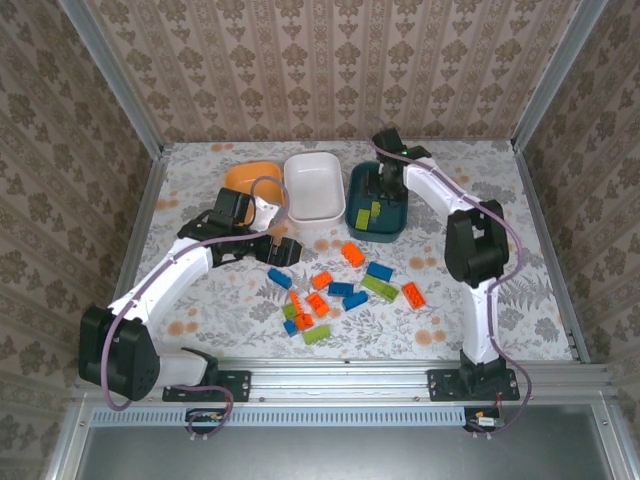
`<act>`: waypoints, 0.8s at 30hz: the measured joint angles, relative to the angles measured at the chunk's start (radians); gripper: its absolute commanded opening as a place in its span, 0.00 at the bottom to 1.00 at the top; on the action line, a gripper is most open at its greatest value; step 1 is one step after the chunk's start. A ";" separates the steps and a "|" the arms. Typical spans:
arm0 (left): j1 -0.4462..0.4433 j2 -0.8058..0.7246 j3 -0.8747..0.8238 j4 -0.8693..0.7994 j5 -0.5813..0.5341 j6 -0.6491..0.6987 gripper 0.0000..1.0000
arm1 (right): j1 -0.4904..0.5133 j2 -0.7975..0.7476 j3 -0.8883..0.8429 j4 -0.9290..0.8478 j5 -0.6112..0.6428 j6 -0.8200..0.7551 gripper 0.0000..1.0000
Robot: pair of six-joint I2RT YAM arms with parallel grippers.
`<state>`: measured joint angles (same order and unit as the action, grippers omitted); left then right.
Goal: Sort the legos into containers by color
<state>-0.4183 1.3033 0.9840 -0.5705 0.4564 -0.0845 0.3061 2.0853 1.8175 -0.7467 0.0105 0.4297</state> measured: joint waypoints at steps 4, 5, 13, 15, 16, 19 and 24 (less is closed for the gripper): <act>0.000 0.000 0.000 -0.002 0.000 0.000 1.00 | 0.004 -0.246 -0.169 0.015 -0.003 -0.005 0.73; 0.000 0.000 0.000 -0.002 0.000 0.000 1.00 | 0.005 -0.301 -0.208 0.015 -0.003 -0.006 0.73; 0.000 0.000 0.000 -0.003 0.000 0.000 1.00 | 0.019 -0.617 -0.574 -0.084 -0.002 -0.006 0.76; 0.000 0.000 0.000 -0.003 0.000 0.000 1.00 | 0.037 -0.649 -0.669 -0.121 0.000 -0.001 0.77; 0.000 0.000 0.000 -0.003 0.000 0.000 1.00 | 0.050 -0.668 -0.719 -0.135 0.000 0.005 0.77; 0.000 0.000 0.000 -0.002 0.000 0.000 1.00 | 0.079 -0.722 -0.824 -0.175 0.000 0.024 0.78; 0.000 0.000 0.000 -0.002 0.000 0.000 1.00 | 0.088 -0.753 -0.916 -0.173 -0.011 0.050 0.78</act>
<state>-0.4187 1.3029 0.9840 -0.5728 0.4564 -0.0845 0.3939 1.3319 0.9020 -0.9195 -0.0010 0.4797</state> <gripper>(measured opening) 0.997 0.776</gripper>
